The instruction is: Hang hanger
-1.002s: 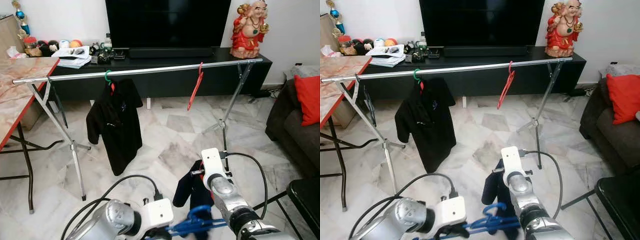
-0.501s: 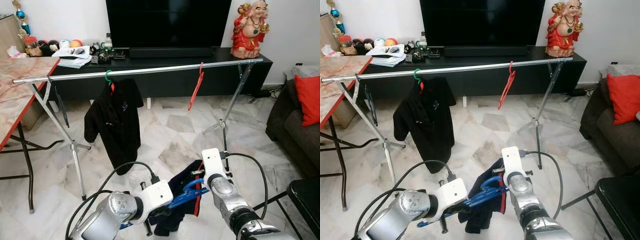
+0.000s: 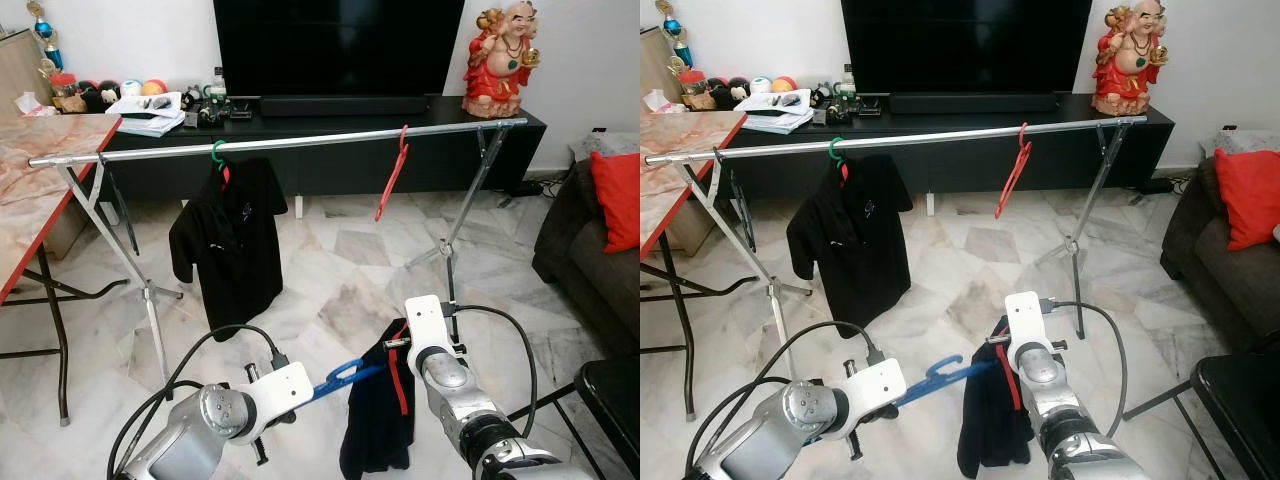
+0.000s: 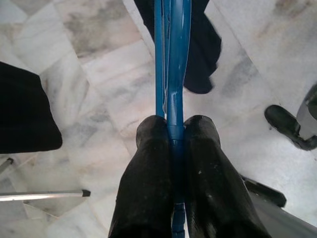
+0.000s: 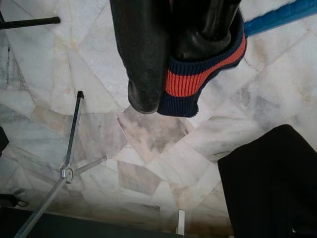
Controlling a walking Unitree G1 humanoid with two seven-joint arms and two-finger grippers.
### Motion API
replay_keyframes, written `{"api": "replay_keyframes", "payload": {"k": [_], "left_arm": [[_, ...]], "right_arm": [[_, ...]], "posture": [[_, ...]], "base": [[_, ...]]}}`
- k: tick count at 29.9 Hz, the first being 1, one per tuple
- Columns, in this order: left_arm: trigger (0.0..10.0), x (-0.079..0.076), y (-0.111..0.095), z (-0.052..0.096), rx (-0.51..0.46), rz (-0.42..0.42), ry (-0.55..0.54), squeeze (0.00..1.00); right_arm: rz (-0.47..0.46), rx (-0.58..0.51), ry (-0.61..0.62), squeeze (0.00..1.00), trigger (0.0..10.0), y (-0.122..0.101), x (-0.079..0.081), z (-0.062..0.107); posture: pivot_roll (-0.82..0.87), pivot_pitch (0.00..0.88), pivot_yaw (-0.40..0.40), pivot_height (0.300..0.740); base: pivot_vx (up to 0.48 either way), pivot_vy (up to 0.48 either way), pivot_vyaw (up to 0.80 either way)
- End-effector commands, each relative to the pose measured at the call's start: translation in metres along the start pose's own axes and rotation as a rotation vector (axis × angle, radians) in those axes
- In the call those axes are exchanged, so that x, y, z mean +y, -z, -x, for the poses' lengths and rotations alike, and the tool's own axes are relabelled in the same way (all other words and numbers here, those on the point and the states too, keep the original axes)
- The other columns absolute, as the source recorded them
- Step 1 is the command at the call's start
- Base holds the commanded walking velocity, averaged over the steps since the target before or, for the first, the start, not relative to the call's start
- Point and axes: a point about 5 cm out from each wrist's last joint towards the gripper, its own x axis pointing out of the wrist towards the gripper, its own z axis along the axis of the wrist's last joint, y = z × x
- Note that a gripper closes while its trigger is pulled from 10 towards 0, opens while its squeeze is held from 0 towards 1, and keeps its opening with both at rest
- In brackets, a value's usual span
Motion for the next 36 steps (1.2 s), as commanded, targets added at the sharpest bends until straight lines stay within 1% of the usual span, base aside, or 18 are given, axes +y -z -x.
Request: {"api": "replay_keyframes", "payload": {"k": [1,2,4,6,7,10,11,12,14,15,16,19,22,24,28,30,33,36], "left_arm": [[10.0,0.007,-0.006,0.001,-0.029,0.010,-0.040,0.00],[10.0,0.007,-0.008,0.001,-0.036,0.013,-0.043,0.00],[10.0,0.003,-0.011,0.002,-0.060,0.033,-0.011,0.00],[10.0,-0.004,-0.014,0.003,-0.085,0.016,0.055,0.00],[10.0,-0.011,-0.016,0.004,-0.104,-0.012,0.117,0.00],[10.0,-0.014,-0.019,0.005,-0.127,-0.018,0.133,0.00],[10.0,-0.010,-0.022,0.003,-0.142,0.000,0.086,0.00],[10.0,-0.003,-0.025,0.001,-0.148,0.017,0.021,0.00],[10.0,0.002,-0.027,0.000,-0.159,0.027,-0.025,0.00],[10.0,0.007,-0.029,0.000,-0.163,0.050,-0.067,0.00],[10.0,0.010,-0.029,0.000,-0.160,0.064,-0.084,0.00],[10.0,0.011,-0.025,0.003,-0.138,0.051,-0.066,0.00],[10.0,0.008,-0.018,0.004,-0.102,0.030,-0.042,0.00],[10.0,0.004,-0.009,0.007,-0.059,-0.001,-0.008,0.00],[10.0,0.003,-0.004,0.007,-0.028,-0.023,0.005,0.00],[10.0,0.003,-0.001,0.008,-0.013,-0.028,0.001,0.00],[10.0,0.008,0.001,0.007,0.004,-0.020,-0.046,0.00],[10.0,0.015,-0.003,0.007,-0.016,0.008,-0.097,0.00]], "right_arm": [[-0.027,-0.020,0.011,0.00,10.0,-0.009,-0.003,-0.002],[-0.030,-0.019,0.012,0.00,10.0,-0.009,-0.003,-0.002],[-0.031,-0.018,0.017,0.00,10.0,-0.009,-0.005,-0.002],[-0.032,-0.016,0.019,0.00,10.0,-0.008,-0.006,-0.002],[-0.033,-0.015,0.019,0.00,10.0,-0.008,-0.006,-0.002],[-0.033,-0.015,0.019,0.00,10.0,-0.008,-0.006,-0.002],[-0.034,-0.015,0.018,0.00,10.0,-0.009,-0.005,-0.002],[-0.034,-0.016,0.016,0.00,10.0,-0.009,-0.005,-0.002],[-0.033,-0.016,0.014,0.00,10.0,-0.009,-0.004,-0.002],[-0.032,-0.014,0.013,0.00,10.0,-0.008,-0.004,-0.002],[-0.031,-0.014,0.013,0.00,10.0,-0.008,-0.004,-0.002],[-0.031,-0.012,0.013,0.00,10.0,-0.007,-0.004,-0.001],[-0.030,-0.009,0.015,0.00,10.0,-0.007,-0.005,-0.001],[-0.030,-0.009,0.018,0.00,10.0,-0.007,-0.005,-0.001],[-0.030,-0.008,0.020,0.00,10.0,-0.007,-0.006,-0.001],[-0.031,-0.008,0.022,0.00,10.0,-0.007,-0.006,-0.001],[-0.032,-0.007,0.022,0.00,10.0,-0.007,-0.006,-0.002],[-0.033,-0.007,0.020,0.00,10.0,-0.007,-0.006,-0.002]], "posture": [[0.16,0.000,-0.022,0.740],[0.16,0.000,-0.022,0.740],[0.16,0.000,-0.022,0.740],[0.16,0.000,-0.024,0.740],[0.16,0.000,-0.024,0.740],[0.16,0.000,-0.024,0.740],[0.16,0.000,-0.024,0.740],[0.16,0.000,-0.026,0.740],[0.16,0.000,-0.028,0.740],[0.16,0.000,-0.028,0.740],[0.16,0.000,-0.028,0.740],[0.16,0.000,-0.029,0.740],[0.16,0.000,-0.029,0.740],[0.16,0.000,-0.029,0.740],[0.16,0.000,-0.029,0.740],[0.17,0.000,-0.030,0.740],[0.17,0.000,-0.030,0.740],[0.17,0.000,-0.031,0.740]], "base": [[0.000,0.000,0.00],[0.000,0.000,0.00],[0.000,0.000,0.00],[0.000,0.000,0.00],[0.000,0.000,0.00],[0.000,0.000,0.00],[0.000,0.000,0.00],[0.000,0.000,0.00],[0.000,0.000,0.00],[0.000,0.000,0.00],[0.000,0.000,0.00],[0.000,0.000,0.00],[0.000,0.000,0.00],[0.000,0.000,0.00],[0.000,0.000,0.00],[0.000,0.000,0.00],[0.000,0.000,0.00],[0.000,0.000,0.00]]}}
